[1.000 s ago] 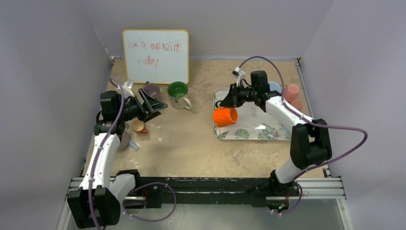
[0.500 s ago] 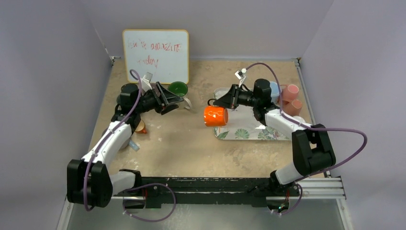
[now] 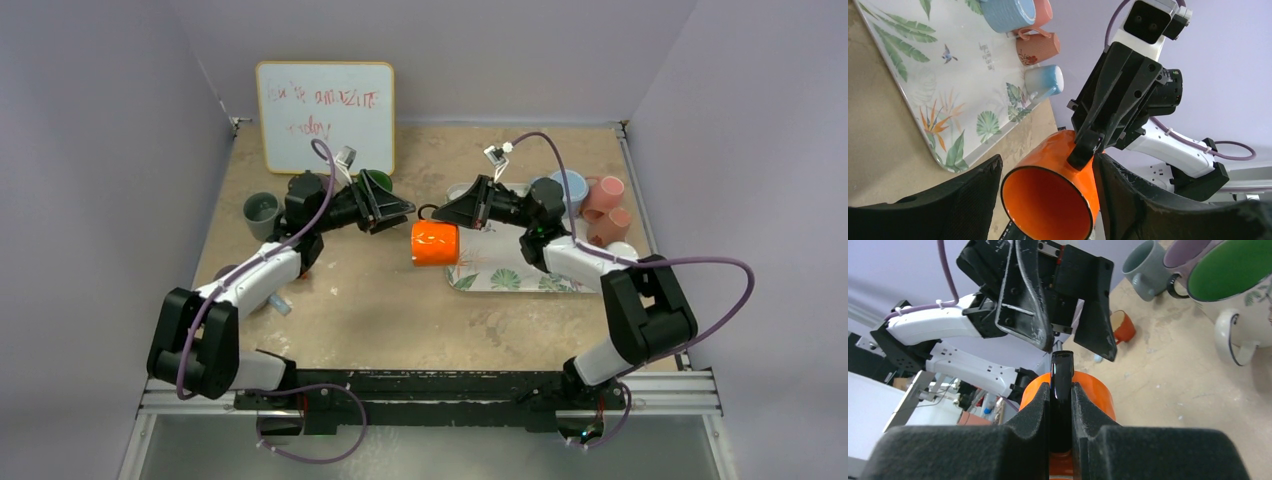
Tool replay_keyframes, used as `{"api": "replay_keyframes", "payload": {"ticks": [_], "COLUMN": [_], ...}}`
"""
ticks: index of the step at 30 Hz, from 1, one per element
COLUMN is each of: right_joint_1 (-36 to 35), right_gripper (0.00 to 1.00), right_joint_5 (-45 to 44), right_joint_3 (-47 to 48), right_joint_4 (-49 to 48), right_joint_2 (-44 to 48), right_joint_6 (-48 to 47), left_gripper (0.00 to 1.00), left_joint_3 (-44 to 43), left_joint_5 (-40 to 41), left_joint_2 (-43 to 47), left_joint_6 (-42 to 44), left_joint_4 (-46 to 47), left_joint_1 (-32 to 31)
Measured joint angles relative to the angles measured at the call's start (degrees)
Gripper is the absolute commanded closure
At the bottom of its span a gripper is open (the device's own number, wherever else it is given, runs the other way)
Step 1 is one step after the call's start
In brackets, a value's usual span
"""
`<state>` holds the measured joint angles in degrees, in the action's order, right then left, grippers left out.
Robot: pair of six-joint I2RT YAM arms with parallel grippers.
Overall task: Turn the mug right side up
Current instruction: Turn over the cup on the tray.
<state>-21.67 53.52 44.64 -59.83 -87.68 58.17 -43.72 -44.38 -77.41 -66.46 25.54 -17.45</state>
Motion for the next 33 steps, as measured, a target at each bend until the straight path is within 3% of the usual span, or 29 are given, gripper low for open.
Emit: {"api": "replay_keyframes", "payload": {"ticks": [12,15,33], "right_joint_1": [-1.16,-1.16,-1.7], "right_gripper": [1.0,1.0,1.0], "right_joint_5": [0.15,0.2,1.64], "right_joint_3": [0.0,0.0,0.0], "right_joint_4": [-11.28,-11.89,-11.85], "right_joint_2": [-5.35,-5.35,-5.33], "right_joint_6": [8.79,9.11,9.14], "left_gripper": [0.4,0.48,0.59], "left_joint_3": [-0.02,-0.02,-0.02], "left_joint_5": [-1.49,-2.1,-6.36], "left_joint_2": [-2.14,-2.21,-3.93], "left_joint_6": [-1.05,-1.25,-1.16], "left_joint_4": [6.12,7.02,8.92], "left_joint_1": [-1.4,-1.62,-3.26]}}
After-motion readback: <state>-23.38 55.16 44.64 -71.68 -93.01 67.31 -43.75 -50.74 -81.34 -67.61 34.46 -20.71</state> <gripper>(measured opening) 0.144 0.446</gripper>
